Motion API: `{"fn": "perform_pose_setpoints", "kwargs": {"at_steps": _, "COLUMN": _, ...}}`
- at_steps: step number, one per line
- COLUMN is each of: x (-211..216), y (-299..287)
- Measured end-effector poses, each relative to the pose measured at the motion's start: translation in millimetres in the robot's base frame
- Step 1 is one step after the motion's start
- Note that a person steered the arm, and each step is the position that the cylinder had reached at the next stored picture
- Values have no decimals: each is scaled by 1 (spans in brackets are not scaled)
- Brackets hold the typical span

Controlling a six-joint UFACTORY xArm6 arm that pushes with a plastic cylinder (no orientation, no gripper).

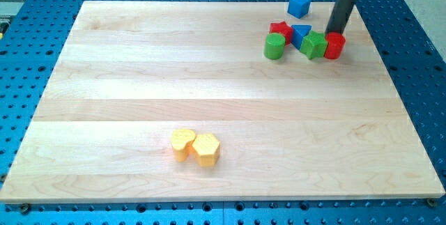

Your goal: Push the red blocks diagonal to each other

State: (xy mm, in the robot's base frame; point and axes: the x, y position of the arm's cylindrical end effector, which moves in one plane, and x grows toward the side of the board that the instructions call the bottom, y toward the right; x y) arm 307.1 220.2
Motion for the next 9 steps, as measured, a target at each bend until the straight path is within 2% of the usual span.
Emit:
{"fn": "perform_pose_setpoints", "kwargs": {"at_steps": 1, "x": -9, "y": 63}}
{"fn": "perform_pose_setpoints", "kwargs": {"at_steps": 2, "x": 26, "y": 51}}
{"fn": "perform_pose_setpoints", "kwargs": {"at_steps": 3, "x": 44, "y": 4}}
{"fn": "perform_pose_setpoints", "kwargs": {"at_steps": 4, "x": 44, "y": -48}}
{"fn": "perform_pose_setpoints", "kwargs": {"at_steps": 5, "x": 44, "y": -49}}
{"fn": "perform_pose_setpoints", "kwargs": {"at_steps": 6, "x": 44, "y": -18}}
{"fn": "perform_pose_setpoints", "kwargs": {"at_steps": 7, "x": 6, "y": 28}}
{"fn": "perform_pose_setpoints", "kwargs": {"at_steps": 8, "x": -33, "y": 23}}
{"fn": "perform_pose_setpoints", "kwargs": {"at_steps": 9, "x": -40, "y": -14}}
